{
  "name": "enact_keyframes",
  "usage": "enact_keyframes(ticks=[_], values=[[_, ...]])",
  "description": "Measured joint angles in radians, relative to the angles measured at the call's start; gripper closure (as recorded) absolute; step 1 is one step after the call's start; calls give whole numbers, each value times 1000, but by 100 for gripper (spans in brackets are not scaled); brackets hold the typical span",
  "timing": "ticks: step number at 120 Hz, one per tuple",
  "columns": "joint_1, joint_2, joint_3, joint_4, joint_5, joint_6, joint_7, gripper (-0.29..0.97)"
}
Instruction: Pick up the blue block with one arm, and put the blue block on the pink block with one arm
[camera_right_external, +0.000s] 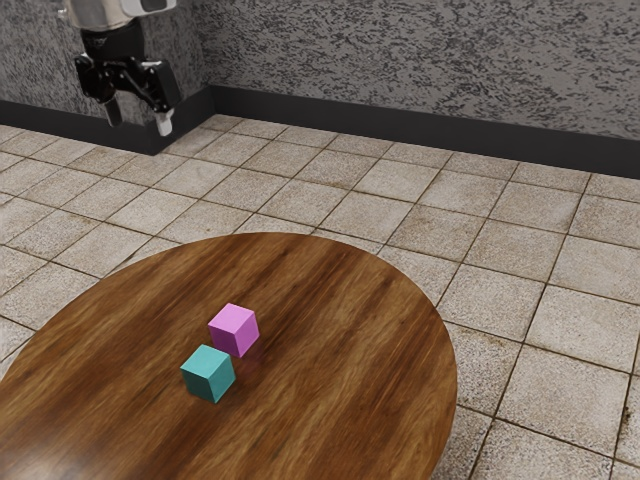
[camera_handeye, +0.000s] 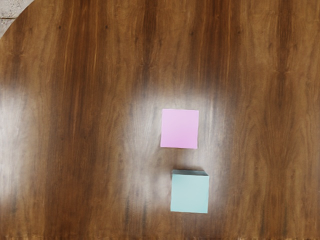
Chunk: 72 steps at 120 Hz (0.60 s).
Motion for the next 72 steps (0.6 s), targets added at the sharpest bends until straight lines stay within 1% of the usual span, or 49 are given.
enact_keyframes(ticks=[17, 26, 34, 49, 61, 72], values=[[23, 1, 7, 17, 3, -38, -10, 0], [30, 29, 2, 262, 1, -94, -14, 0], [28, 42, 2, 353, -12, -146, -18, 0], [20, 73, 2, 388, -30, -206, -24, 0], [10, 101, 6, 389, -36, -222, -27, 0], [-2, 99, 9, 389, -37, -232, -30, 0]])
